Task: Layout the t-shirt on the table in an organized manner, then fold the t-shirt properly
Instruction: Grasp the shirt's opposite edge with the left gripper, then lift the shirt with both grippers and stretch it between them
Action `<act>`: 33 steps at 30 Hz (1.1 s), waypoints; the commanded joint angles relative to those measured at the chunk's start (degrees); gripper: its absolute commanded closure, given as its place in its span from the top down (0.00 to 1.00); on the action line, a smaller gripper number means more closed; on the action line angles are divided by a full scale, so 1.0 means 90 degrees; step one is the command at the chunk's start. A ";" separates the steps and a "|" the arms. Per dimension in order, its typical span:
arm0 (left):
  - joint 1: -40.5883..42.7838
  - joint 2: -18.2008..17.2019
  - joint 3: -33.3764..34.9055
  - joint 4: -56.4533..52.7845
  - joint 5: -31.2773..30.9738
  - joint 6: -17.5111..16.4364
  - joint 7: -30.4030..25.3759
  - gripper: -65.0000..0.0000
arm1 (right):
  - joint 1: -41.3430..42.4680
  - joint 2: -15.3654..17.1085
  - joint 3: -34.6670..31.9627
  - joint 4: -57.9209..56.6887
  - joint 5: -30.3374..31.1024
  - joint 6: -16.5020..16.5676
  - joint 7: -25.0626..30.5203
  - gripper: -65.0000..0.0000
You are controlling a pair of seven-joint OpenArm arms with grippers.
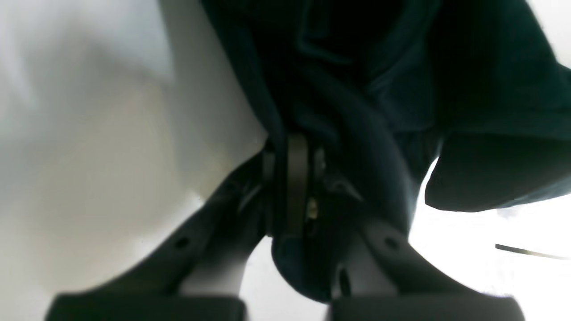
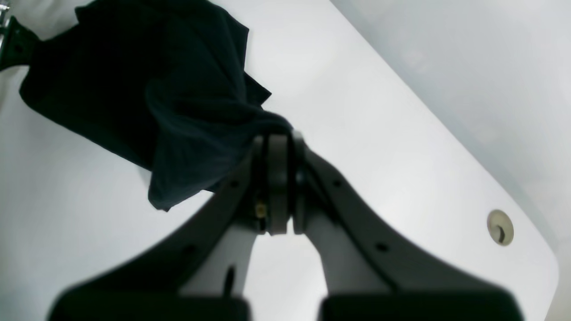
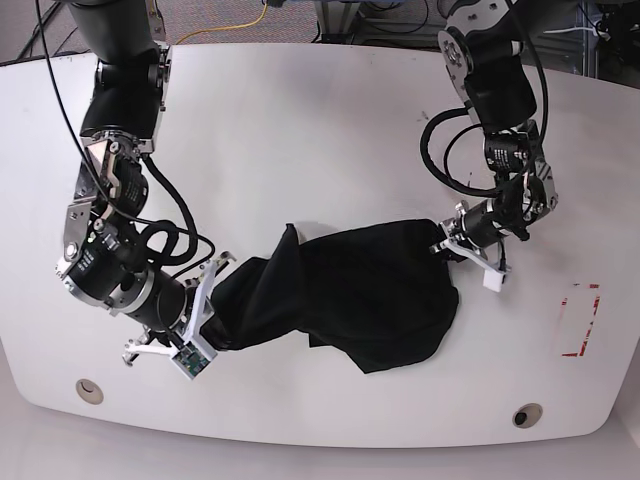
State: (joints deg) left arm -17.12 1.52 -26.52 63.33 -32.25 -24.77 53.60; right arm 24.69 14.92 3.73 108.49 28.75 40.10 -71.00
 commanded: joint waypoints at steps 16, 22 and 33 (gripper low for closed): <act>-0.1238 -0.0652 0.0002 0.2902 -0.0534 -0.1159 0.1570 0.00 | 0.0681 0.0418 0.0724 0.0092 0.0102 -0.0011 0.0138 0.00; -0.1951 -0.0809 0.0002 0.3723 -0.0534 -0.1579 0.1893 0.00 | 0.1130 0.0457 0.0831 0.0063 0.0053 -0.0011 0.0119 0.00; -0.3855 -0.0789 0.0002 0.4143 -0.0514 -0.1609 0.2606 0.00 | 0.2361 0.0457 0.0812 -0.0757 0.0043 -0.0011 0.0109 0.00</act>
State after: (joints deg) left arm -47.48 -5.30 -26.63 99.81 -35.79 -39.09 78.72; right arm 41.69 18.35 10.79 104.03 28.77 40.14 -71.61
